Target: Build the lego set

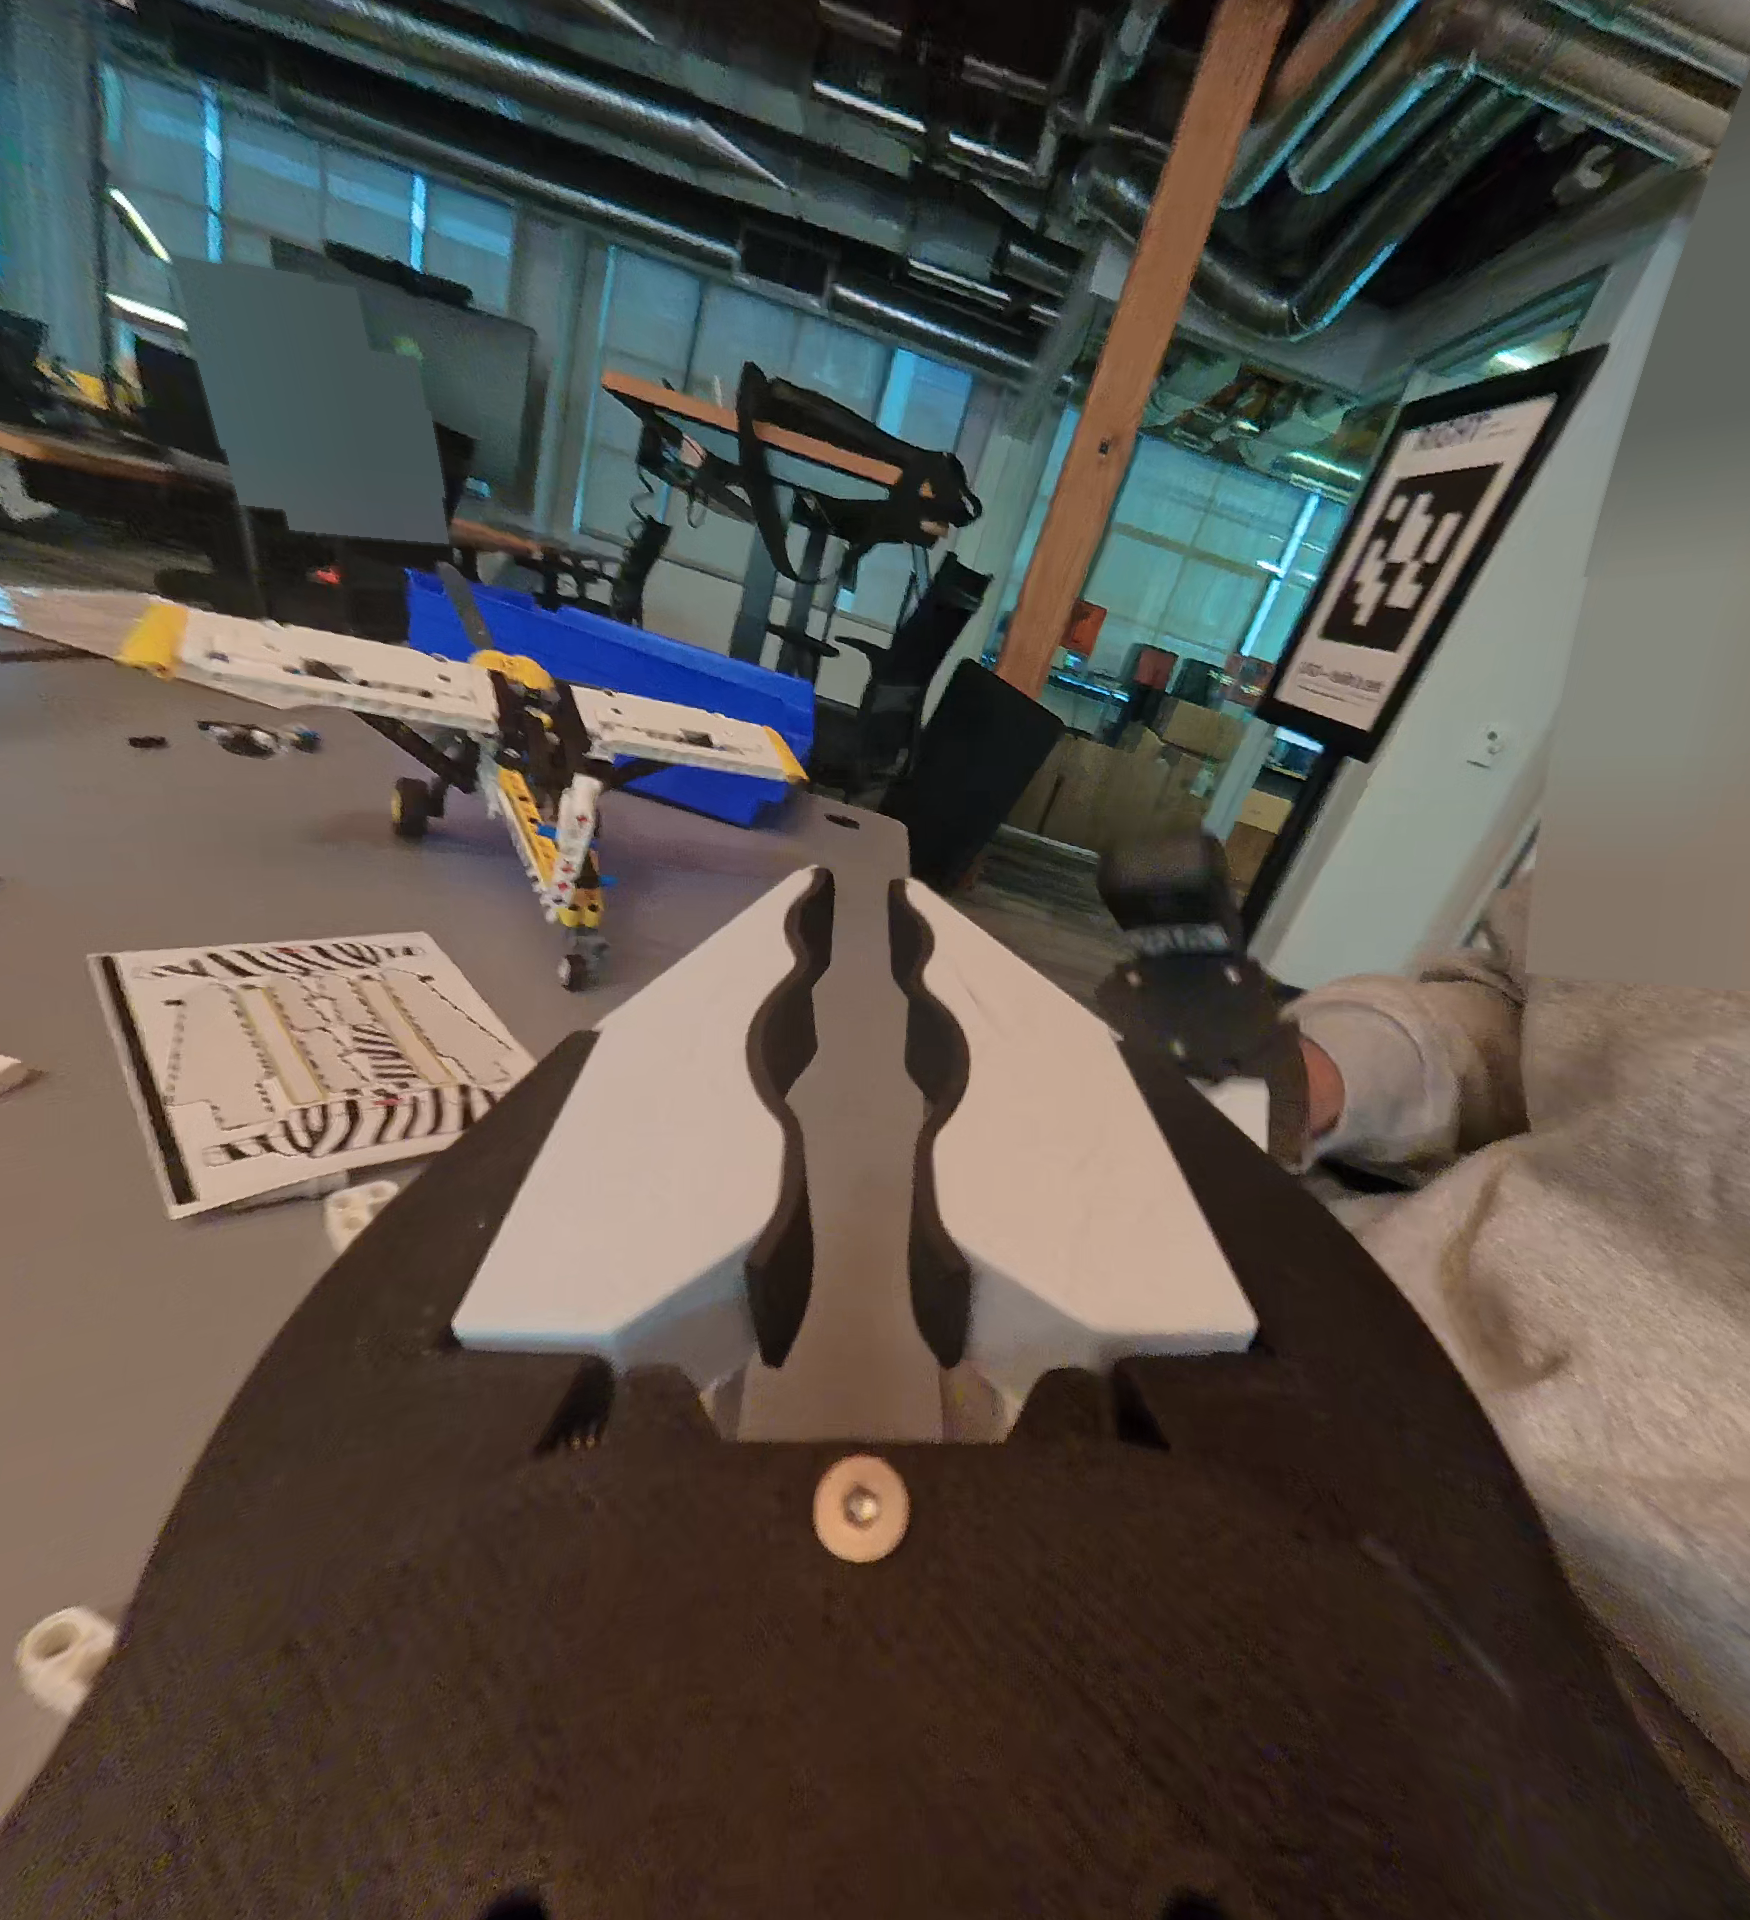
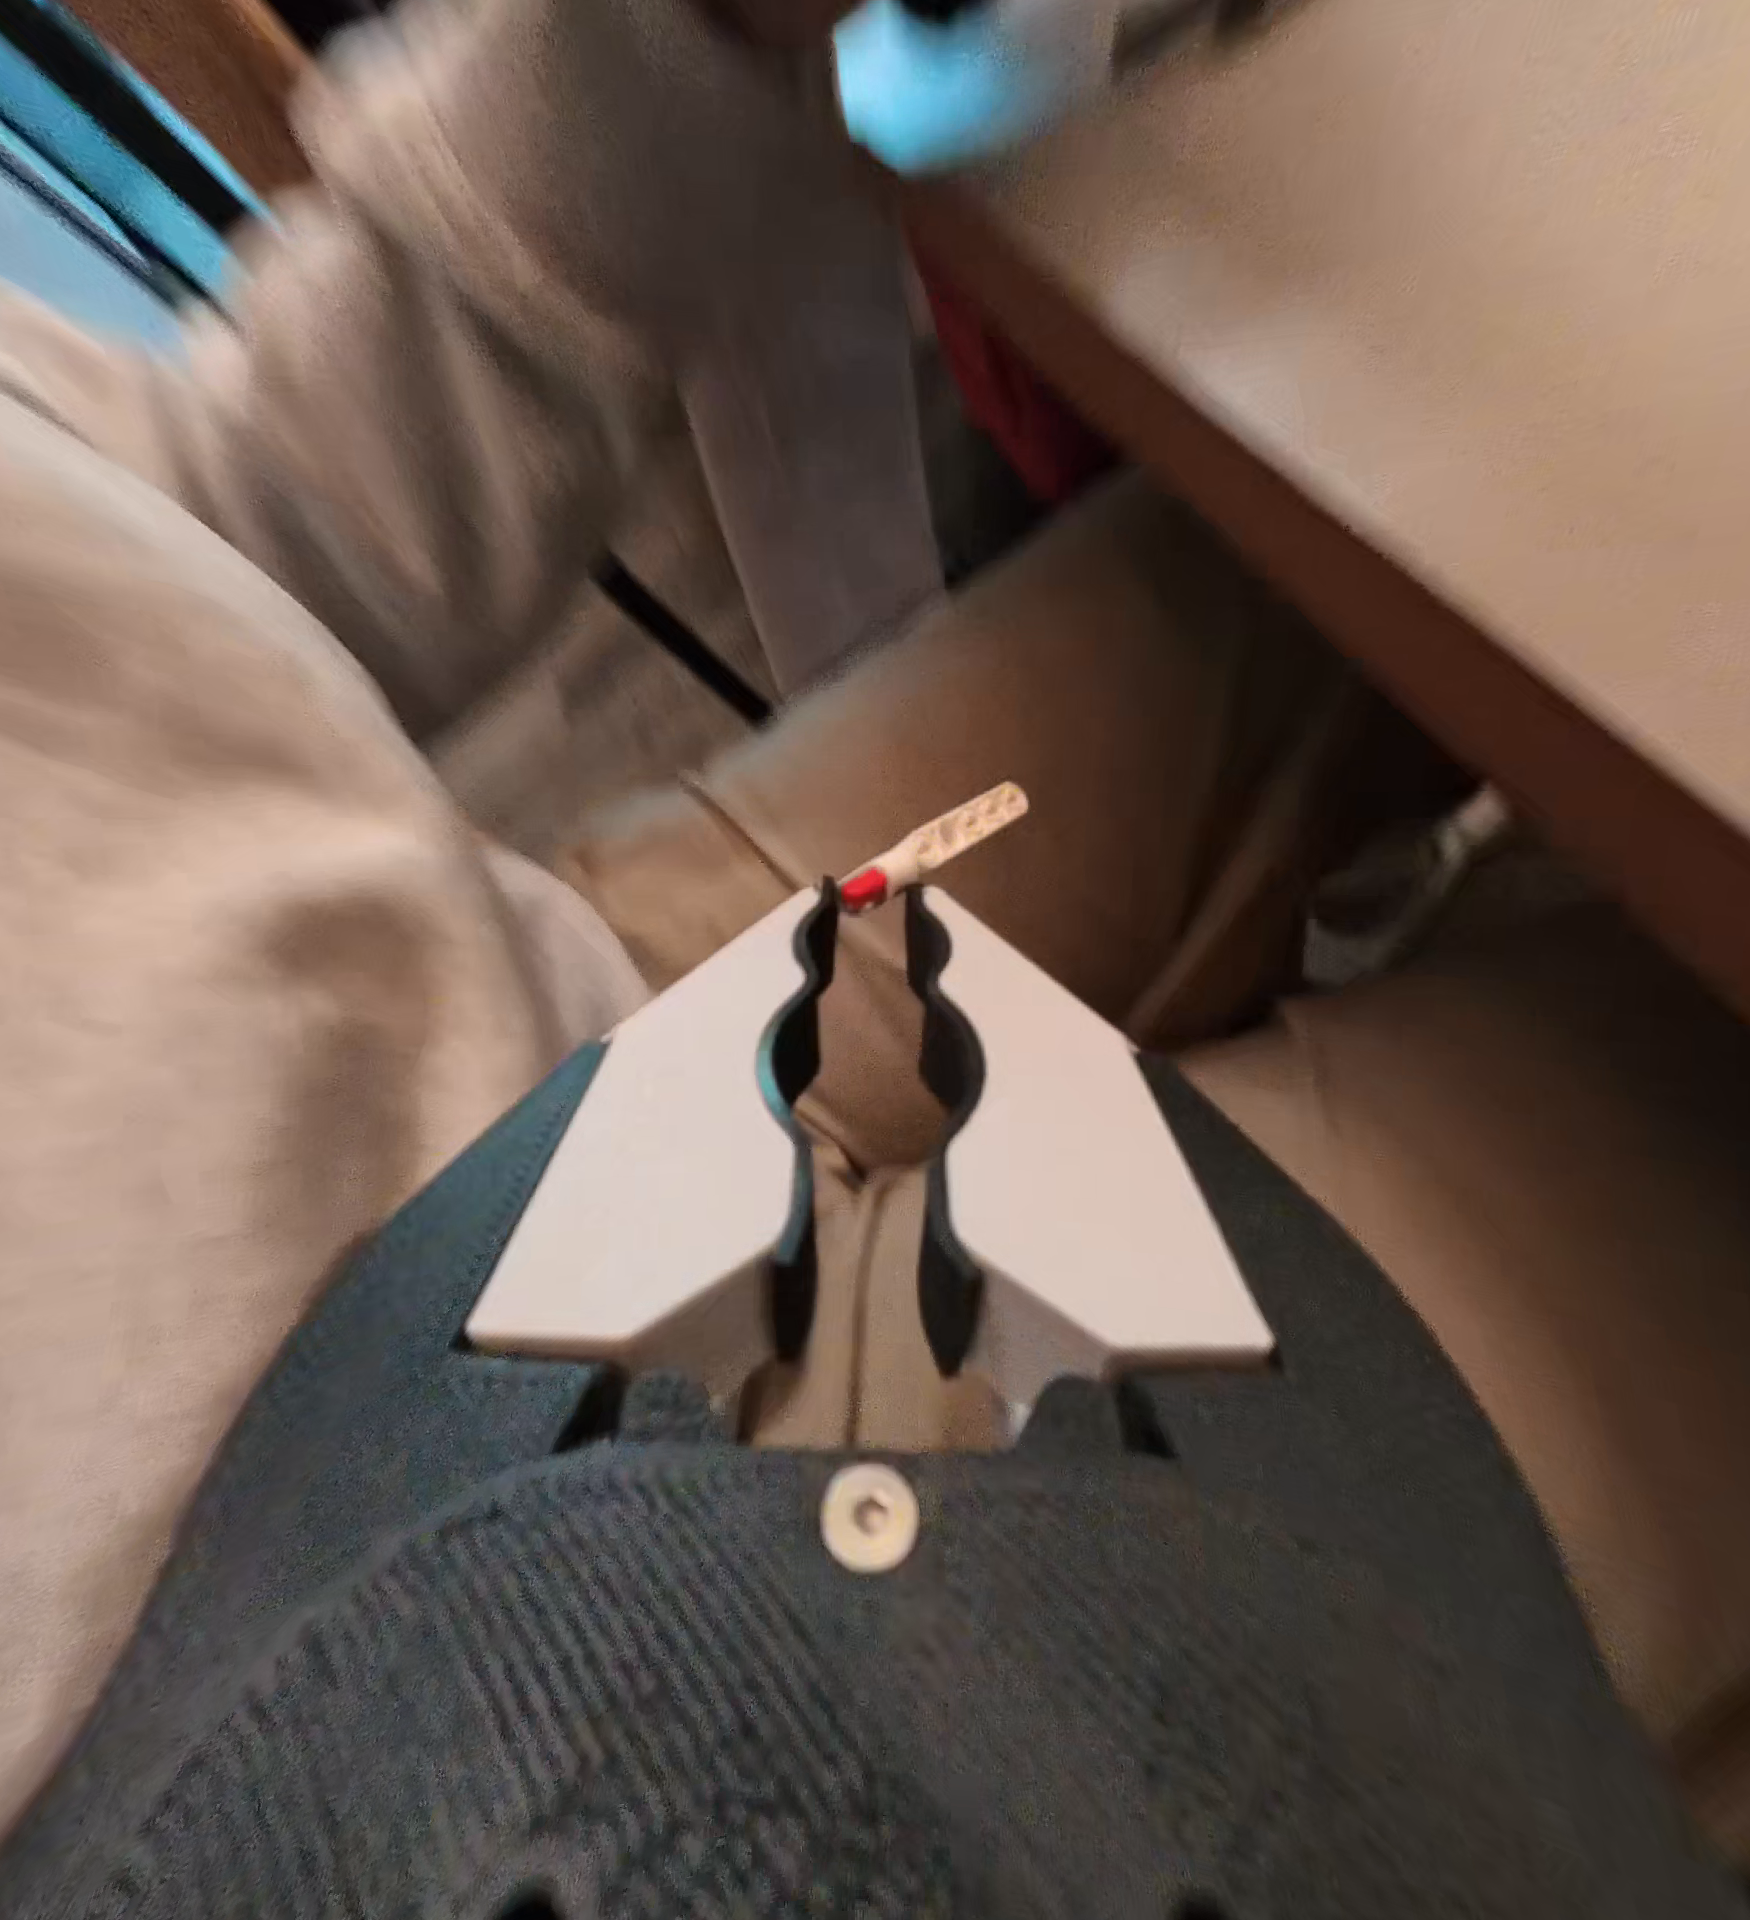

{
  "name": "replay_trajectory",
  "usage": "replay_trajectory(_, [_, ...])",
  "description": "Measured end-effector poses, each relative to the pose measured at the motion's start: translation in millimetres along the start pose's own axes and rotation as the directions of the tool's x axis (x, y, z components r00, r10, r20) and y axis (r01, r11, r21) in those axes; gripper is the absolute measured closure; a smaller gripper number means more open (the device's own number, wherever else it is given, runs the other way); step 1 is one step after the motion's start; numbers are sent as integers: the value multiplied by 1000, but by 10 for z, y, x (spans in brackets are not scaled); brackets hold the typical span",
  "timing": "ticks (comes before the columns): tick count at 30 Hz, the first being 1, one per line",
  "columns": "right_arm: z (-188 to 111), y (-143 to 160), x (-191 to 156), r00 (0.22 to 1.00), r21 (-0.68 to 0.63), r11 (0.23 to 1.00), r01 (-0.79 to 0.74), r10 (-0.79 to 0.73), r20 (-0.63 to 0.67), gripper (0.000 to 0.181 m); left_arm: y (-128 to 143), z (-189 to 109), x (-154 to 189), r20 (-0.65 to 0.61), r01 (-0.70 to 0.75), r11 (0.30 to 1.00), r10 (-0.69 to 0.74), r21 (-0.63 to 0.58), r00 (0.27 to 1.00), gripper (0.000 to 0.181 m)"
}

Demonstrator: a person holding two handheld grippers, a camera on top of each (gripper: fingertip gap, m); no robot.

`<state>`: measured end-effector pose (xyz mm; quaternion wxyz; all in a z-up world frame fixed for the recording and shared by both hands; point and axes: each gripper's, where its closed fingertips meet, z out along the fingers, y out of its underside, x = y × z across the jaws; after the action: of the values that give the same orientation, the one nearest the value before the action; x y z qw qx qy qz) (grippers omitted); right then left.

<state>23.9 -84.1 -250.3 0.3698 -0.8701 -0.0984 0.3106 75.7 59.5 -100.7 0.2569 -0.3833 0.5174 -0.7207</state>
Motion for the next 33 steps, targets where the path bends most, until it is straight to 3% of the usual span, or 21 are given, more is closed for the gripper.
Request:
replay_trajectory(3, [-372, -459, -96, 990, 264, 959, -105, 75, 123, 176, 136, 117, 169, -101, 18, 997, -26, -77, 995, 166])
replay_trajectory(5, [-533, -632, -58, 986, 345, 928, -138, 95, 140, 176, 264, 209, 280, -158, 28, 989, -52, -147, 986, 158])
replay_trajectory(8, [-542, -709, 186, 993, 351, 929, -119, 116, 31, 175, 463, 339, 280, -146, 38, 973, -73, -228, 987, 155])
replay_trajectory(13, [-463, -943, 384, 990, 369, 919, -137, 136, 29, 175, 506, 398, 281, -124, 65, 962, -101, -266, 987, 146])
replay_trajectory(18, [-353, -1121, 699, 978, 332, 921, -204, 208, 25, 176, 543, 348, 34, 44, -35, 935, 53, -352, 998, 144])
replay_trajectory(23, [-239, -1193, 1012, 952, 238, 925, -297, 305, 1, 176, 131, 44, -288, 90, 99, 990, -91, -97, 992, 143])
replay_trajectory(26, [-224, -1288, 1068, 949, 234, 921, -313, 315, 27, 176, 30, -131, -511, 102, 129, 990, -124, -51, 987, 144])
replay_trajectory(29, [-241, -1375, 1076, 954, 246, 923, -296, 298, 30, 176, -6, -36, -577, 25, 150, 981, -148, -124, 989, 143])
replay_trajectory(33, [-283, -1571, 999, 978, 263, 944, -200, 208, -3, 176, 103, 223, -363, -165, 148, 926, -216, -348, 962, 142])
